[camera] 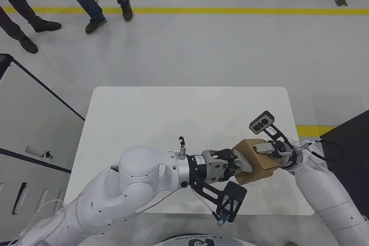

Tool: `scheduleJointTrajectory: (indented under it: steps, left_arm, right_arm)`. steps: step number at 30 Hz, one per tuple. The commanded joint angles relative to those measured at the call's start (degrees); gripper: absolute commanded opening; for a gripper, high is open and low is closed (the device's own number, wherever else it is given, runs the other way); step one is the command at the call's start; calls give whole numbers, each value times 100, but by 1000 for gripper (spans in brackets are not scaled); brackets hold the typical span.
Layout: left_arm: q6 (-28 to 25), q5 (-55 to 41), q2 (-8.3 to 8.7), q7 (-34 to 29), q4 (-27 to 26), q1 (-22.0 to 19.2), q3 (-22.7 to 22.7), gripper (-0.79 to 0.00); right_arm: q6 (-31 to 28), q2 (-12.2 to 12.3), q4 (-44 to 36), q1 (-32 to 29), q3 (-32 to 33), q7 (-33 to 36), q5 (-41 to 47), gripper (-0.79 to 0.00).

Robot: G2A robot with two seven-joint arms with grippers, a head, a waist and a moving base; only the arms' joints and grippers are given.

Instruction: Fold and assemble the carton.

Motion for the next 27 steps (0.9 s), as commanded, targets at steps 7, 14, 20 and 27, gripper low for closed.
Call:
scheduleJointTrajectory:
  steps: [7, 14, 20, 27]
  left_arm:
    - [29, 9, -50, -105, 60, -102, 147, -785]
    - [95, -69, -51, -201, -10, -59, 27, -785]
    - [89, -159, 3, -184, -180, 117, -269, -785]
    - [88, -133, 44, -68, -251, 228, -436, -785]
  right_arm:
    - [-49, 56, -27, -4, -72, 0, 26, -785]
    - [-114, 111, 17, -27, -61, 0, 52, -785]
    - [-174, 173, 54, -55, 25, 0, 80, -785]
    - [-249, 248, 59, -86, 102, 0, 137, -785]
